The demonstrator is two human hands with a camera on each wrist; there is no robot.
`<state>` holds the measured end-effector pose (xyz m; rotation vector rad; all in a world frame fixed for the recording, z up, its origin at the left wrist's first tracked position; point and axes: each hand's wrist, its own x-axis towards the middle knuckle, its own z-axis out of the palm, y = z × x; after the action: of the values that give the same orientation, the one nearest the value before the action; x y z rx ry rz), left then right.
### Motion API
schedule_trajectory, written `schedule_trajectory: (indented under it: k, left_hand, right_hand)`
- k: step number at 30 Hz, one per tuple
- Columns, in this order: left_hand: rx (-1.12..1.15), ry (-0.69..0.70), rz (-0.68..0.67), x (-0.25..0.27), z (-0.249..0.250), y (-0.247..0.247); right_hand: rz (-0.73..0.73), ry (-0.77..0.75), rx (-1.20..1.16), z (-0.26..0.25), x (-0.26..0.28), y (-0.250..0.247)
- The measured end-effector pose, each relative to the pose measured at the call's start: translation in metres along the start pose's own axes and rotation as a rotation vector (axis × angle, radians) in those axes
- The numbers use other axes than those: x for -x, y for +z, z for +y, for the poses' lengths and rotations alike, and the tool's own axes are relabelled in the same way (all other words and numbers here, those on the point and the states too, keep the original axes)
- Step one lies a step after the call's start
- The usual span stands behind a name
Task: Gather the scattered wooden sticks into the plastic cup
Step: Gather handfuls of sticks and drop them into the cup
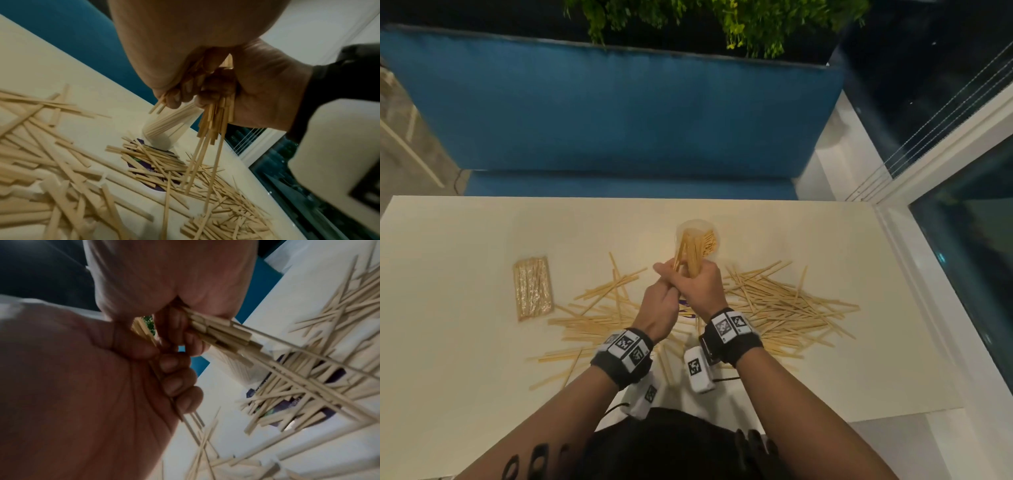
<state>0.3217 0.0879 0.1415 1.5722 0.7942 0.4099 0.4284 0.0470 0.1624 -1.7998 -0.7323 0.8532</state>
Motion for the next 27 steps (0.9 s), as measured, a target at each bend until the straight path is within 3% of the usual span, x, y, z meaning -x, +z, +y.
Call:
schedule_trajectory:
  k: [2,5,12,14,16,20,27]
  left_hand:
    - [-0.054,-0.009,-0.032,0.001,0.004,0.003]
    - [0.019,-0.152,-0.018,-0.001,0.001,0.004]
    - [0.595,-0.337,0.198,-0.004,0.007,0.012]
    - [0.591,-0.368,0.226,-0.006,0.002,0.007]
    - [0.474,-0.437,0.208,-0.007,-0.003,0.003]
    - [0.353,-0.652,0.034,-0.013,-0.014,0.005]
    - [0.830,-0.727,0.006,-0.008,0.006,0.005]
  right_hand:
    - [0.055,-0.026,0.043,0.000,0.000,0.000]
    - [0.111,-0.060,0.116,0.003,-0.003,0.001]
    - [0.236,-0.037,-0.002,-0.006,-0.016,-0.010]
    - [0.282,-0.011,-0.044,-0.009,-0.020,-0.017]
    - [0.308,-0.018,-0.108,-0.015,-0.019,-0.023]
    - [0.306,-0.006,-0.251,-0.025,-0.016,-0.023]
    - [0.252,0.059,-0.371,-0.034,-0.008,-0.023]
